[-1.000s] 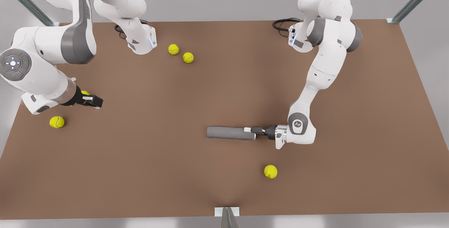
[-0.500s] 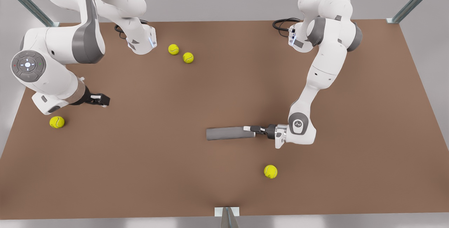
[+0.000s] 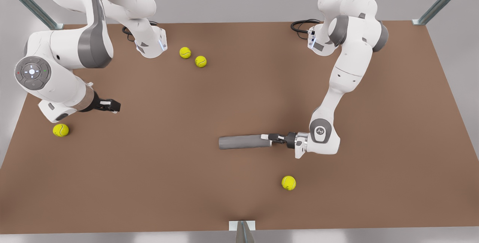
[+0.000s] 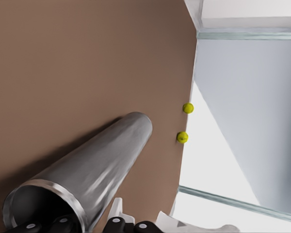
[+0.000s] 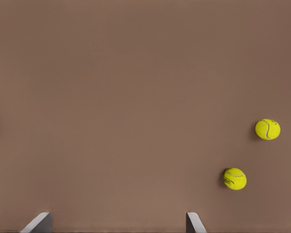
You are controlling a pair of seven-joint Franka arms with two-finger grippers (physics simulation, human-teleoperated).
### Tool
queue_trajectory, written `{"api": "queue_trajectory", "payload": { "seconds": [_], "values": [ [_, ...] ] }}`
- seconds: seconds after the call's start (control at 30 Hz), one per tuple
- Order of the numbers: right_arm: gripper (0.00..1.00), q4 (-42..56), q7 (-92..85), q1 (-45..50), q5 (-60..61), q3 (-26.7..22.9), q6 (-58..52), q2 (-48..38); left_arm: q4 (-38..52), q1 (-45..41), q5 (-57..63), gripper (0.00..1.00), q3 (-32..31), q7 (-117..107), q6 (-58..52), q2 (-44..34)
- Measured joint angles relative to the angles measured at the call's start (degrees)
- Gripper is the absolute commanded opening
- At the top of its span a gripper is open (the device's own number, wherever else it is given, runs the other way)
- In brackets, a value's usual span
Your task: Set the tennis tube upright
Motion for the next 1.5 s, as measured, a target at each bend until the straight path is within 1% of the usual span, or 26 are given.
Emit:
{"api": "queue_trajectory", "payload": {
  "seconds": [0.03, 0.07, 0.1, 0.6, 0.73, 0.8, 0.83, 1.07, 1.4, 1.5],
  "values": [
    [1.0, 0.1, 0.0, -0.1, -0.5, 0.0, -0.1, 0.0, 0.0, 0.0, 0.2, 0.32, 0.0, 0.0, 0.0, 0.0],
    [1.0, 0.0, -0.3, -1.3, -0.6, -0.2, -3.3, -0.1, -0.1, 0.0, 0.3, 0.31, 0.0, 0.0, 0.0, -0.1],
    [1.0, 0.2, -0.2, -1.9, -0.7, -0.2, -4.2, -0.1, -0.2, 0.0, 0.4, 0.3, 0.0, 0.0, 0.0, -0.1],
    [1.0, 0.3, 0.0, -1.2, -0.7, -0.3, -4.3, -0.1, -0.5, 0.0, 1.9, 0.22, 0.0, -2.4, -0.6, -1.8],
    [1.0, 0.3, 0.1, -1.3, -1.4, -0.4, -4.3, -0.1, -0.5, 0.0, 1.6, 0.21, 0.5, -2.4, -1.4, -2.5],
    [1.0, 1.0, -0.3, -6.3, 0.2, -1.1, -4.2, -0.2, -0.4, 0.0, 1.2, 0.21, 0.9, -2.4, -1.5, -2.5],
    [1.0, 1.2, -0.1, -4.6, 0.2, -1.0, -4.2, -0.1, -0.4, 0.0, 0.9, 0.21, 1.1, -2.4, -1.5, -2.6],
    [1.0, 1.2, 0.0, -4.6, 0.3, -0.8, -4.3, -0.1, -0.3, 0.1, 1.6, 0.21, 1.6, -4.2, -1.6, -3.9],
    [1.0, 1.1, 0.0, -3.8, -0.1, -0.7, -4.3, -0.1, 0.5, 0.2, 9.6, 0.21, 3.2, -10.1, -1.7, -8.1],
    [1.0, 1.1, 0.0, -3.8, -0.1, -0.7, -4.3, -0.1, 0.6, 0.3, 12.1, 0.21, 4.5, -11.1, -3.8, -9.3]
  ]
}}
